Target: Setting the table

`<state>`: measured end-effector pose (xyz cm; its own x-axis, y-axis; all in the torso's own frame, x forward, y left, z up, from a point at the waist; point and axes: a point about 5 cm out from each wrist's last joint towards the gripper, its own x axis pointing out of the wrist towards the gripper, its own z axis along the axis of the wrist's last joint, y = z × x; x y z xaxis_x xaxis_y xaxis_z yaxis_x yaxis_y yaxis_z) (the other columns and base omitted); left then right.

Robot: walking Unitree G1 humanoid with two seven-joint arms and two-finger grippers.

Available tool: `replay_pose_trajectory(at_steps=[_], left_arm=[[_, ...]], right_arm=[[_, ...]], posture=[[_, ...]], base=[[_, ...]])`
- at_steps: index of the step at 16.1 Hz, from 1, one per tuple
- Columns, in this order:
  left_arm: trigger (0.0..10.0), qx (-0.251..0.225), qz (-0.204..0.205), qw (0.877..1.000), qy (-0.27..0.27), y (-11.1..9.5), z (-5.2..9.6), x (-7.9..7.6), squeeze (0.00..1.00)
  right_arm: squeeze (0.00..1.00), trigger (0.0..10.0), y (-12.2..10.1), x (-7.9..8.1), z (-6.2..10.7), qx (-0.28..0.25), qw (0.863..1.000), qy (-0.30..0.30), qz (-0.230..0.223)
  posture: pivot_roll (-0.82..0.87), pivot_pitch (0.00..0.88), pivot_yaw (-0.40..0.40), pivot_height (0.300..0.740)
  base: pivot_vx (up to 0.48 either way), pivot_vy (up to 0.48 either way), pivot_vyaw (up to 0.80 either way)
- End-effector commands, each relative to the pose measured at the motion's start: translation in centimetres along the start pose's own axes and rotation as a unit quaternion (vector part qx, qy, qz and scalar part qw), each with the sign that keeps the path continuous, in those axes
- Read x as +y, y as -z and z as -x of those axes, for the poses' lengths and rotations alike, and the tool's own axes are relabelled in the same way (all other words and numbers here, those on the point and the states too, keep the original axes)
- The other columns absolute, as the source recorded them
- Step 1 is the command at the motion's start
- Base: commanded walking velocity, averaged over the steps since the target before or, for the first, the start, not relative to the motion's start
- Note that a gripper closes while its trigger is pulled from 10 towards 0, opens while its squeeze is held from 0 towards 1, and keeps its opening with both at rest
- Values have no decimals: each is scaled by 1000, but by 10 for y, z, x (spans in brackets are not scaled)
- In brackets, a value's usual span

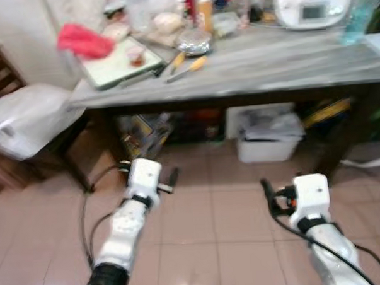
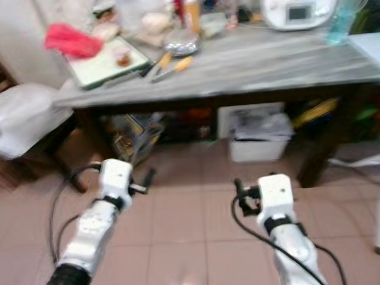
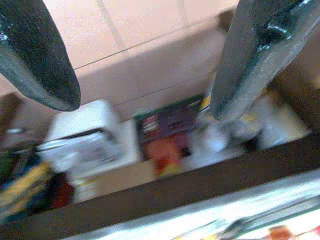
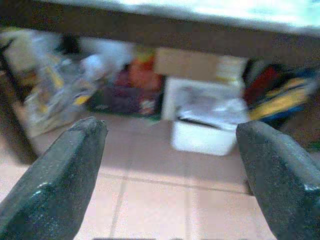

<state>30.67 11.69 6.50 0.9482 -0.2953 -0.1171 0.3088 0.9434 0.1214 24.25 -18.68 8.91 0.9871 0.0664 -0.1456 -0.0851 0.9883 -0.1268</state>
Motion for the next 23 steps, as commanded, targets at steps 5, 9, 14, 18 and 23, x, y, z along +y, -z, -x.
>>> replay_pose_trajectory(at_steps=[5,9,14,18,23], left_arm=[[10000,8,-8,1000,-12,3,3,10,0],[10000,3,-11,1000,-10,-1,0,12,0],[10000,5,-4,1000,-12,-1,-2,12,0],[10000,9,2,1000,-9,0,-2,10,0],[10000,11,1,1000,-7,1,-2,10,0]], right_arm=[[0,10000,-4,6,3,-10,1000,-6,-14],[0,10000,-5,10,3,-11,1000,-8,-19],[0,10000,-5,10,6,-10,1000,-3,-19],[0,10000,-4,11,8,-7,1000,0,-21],[0,10000,-2,10,12,-3,1000,2,-20]], posture=[[-249,52,96,740],[-250,49,103,740],[-259,59,110,740],[-259,66,112,740],[-265,74,116,740]], base=[[0,0,-291],[0,0,0],[0,-51,0],[0,-319,0],[0,-346,0]])
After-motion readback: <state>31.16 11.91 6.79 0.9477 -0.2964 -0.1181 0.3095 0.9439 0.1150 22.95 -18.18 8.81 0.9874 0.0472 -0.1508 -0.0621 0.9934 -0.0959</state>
